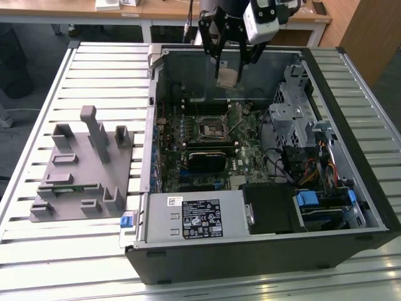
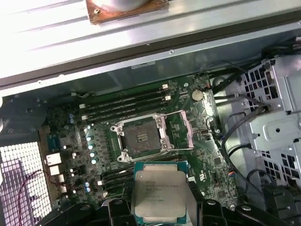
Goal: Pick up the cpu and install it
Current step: 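Place the cpu into insertion slot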
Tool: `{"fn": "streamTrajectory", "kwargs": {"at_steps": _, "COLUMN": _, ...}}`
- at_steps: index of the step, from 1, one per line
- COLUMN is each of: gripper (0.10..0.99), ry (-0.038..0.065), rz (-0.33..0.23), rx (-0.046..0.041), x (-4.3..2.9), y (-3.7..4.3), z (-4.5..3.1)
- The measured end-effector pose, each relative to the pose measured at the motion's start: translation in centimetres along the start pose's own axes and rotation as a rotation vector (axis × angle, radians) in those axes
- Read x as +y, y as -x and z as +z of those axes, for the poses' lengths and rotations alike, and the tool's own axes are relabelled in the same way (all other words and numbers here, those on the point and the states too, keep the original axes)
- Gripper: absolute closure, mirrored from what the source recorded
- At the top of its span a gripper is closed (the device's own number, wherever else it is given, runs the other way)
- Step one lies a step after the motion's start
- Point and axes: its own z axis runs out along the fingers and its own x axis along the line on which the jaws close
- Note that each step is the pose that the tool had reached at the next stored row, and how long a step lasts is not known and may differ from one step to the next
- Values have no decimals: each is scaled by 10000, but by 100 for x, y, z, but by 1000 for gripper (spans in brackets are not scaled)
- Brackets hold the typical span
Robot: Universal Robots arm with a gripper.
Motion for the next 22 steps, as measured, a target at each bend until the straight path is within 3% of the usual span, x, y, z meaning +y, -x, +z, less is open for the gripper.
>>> {"fn": "streamTrajectory", "kwargs": {"at_steps": 22, "gripper": 565, "ry": -10, "rz": 3993, "rx": -253, "x": -4, "y": 0, "z": 64}}
